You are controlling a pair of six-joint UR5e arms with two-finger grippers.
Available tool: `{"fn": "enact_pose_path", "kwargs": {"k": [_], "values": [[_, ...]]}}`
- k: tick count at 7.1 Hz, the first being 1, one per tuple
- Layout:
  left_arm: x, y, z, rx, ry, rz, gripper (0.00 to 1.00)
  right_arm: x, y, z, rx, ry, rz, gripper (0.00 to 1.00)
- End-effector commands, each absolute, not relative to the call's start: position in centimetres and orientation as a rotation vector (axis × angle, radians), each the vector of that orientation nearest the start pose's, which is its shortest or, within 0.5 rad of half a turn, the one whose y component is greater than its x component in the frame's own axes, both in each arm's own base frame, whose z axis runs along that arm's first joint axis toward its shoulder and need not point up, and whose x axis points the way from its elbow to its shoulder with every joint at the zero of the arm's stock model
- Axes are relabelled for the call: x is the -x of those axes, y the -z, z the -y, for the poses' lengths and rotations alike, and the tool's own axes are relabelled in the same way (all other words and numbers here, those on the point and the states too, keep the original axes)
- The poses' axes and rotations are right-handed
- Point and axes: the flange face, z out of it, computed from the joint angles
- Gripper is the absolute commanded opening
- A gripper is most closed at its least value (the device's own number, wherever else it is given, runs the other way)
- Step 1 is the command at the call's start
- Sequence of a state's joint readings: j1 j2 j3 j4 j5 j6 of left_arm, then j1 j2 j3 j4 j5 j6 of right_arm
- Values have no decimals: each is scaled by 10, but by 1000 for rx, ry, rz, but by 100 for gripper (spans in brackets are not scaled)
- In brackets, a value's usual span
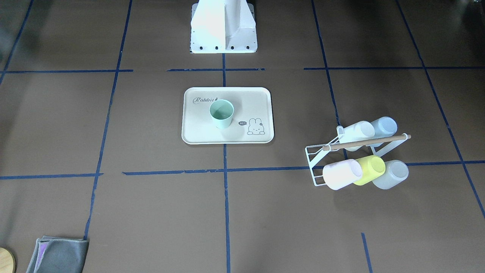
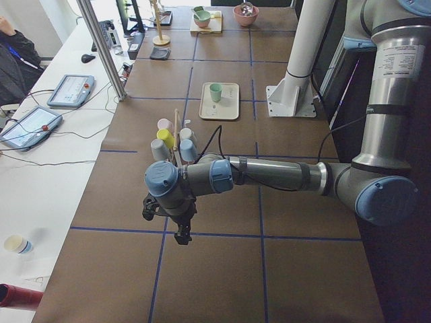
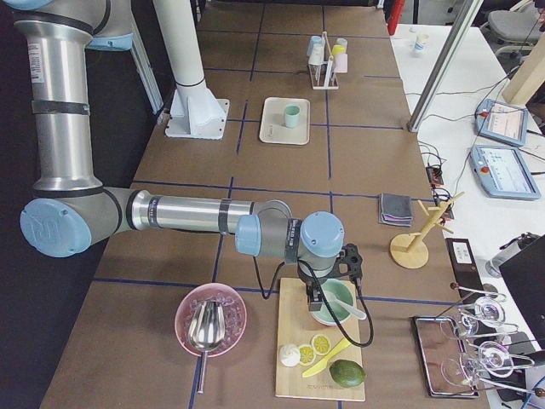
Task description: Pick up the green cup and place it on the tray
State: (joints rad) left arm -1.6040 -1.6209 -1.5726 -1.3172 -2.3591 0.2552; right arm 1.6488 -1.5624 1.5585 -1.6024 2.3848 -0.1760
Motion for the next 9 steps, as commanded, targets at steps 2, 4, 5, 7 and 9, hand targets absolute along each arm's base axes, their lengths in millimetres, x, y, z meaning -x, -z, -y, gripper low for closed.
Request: {"fn": "enact_pose_path", "kwargs": {"k": [2,4,5,7,9], "values": [[79,-689,499,42,-139,-802,100,-113,-657,483,-80,49,810,100],[79,-685,500,36,-142,-802,100,-115,-653,484,-84,46,788,100],[79,-685,500,33,-141,-803,100,-115,-655,484,-72,28,783,100],[80,-683,501,31,-142,-801,100,-112,-657,483,-40,-38,785,100],[80,-682,502,29,-143,-801,100,-112,-662,477,-36,-39,785,100]]}}
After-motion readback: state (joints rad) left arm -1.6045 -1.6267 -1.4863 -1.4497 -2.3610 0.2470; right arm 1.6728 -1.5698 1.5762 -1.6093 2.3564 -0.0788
